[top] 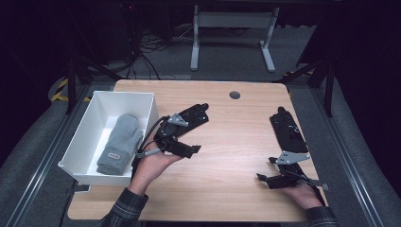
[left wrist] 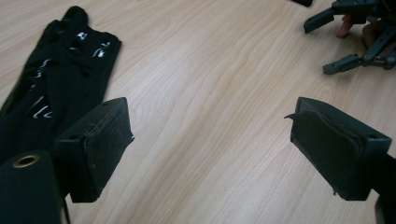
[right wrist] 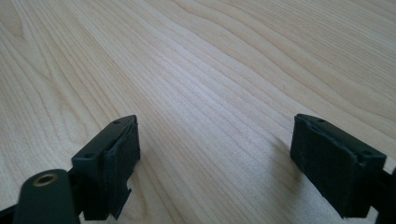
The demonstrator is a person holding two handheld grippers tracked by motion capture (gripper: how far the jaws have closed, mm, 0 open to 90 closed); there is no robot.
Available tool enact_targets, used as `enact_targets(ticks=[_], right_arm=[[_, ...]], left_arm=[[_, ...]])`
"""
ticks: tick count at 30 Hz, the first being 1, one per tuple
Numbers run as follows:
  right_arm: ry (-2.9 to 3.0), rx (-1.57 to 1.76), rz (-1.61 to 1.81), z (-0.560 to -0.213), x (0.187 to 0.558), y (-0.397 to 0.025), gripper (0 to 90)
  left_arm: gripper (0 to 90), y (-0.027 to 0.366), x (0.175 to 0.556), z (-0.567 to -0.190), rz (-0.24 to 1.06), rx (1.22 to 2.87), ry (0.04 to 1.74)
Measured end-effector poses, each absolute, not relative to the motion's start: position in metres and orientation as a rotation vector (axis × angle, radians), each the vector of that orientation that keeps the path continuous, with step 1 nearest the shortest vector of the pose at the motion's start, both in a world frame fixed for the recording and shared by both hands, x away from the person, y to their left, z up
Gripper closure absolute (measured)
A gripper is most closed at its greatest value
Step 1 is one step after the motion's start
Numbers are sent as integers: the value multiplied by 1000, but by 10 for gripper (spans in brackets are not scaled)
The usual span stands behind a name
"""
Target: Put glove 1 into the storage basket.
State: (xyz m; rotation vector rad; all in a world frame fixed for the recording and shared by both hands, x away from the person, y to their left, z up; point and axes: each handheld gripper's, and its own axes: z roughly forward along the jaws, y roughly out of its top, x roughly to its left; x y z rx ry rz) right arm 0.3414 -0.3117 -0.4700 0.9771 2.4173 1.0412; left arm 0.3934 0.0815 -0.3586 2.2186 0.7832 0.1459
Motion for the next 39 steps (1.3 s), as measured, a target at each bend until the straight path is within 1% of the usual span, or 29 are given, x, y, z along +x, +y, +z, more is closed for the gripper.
enact_targets(ticks=[10, 14, 20, 22, 24, 27, 29, 32, 35, 37, 39], right_arm=[[2415, 983, 1037, -470, 341, -312, 152], [2413, 986, 1035, -470, 341, -311, 151], [2413, 987, 1035, -470, 341, -311, 152], [2414, 994, 1038, -470, 341, -311, 168], [2419, 999, 1029, -468, 341, -311, 207], [2426, 1004, 1016, -465, 342, -310, 273], [2419, 1015, 1020, -461, 342, -310, 336], [2406, 1000, 1016, -456, 342, -309, 410], [2389, 990, 1031, -451, 343, -309, 532], [2378, 984, 1024, -446, 344, -309, 640], [2367, 989, 1019, -443, 347, -310, 726]], left_arm=[[123, 56, 384, -399, 147, 2265, 764], [106, 54, 382, -419, 144, 2276, 768], [90, 54, 378, -447, 190, 2327, 752], [80, 54, 377, -453, 197, 2334, 743], [72, 54, 376, -458, 169, 2339, 747], [49, 52, 372, -462, 208, 2366, 717], [23, 52, 371, -466, 187, 2378, 698], [0, 53, 370, -470, 204, 2391, 674], [0, 58, 371, -472, 205, 2373, 651], [0, 61, 371, -474, 209, 2351, 638], [0, 63, 370, -476, 212, 2332, 623]])
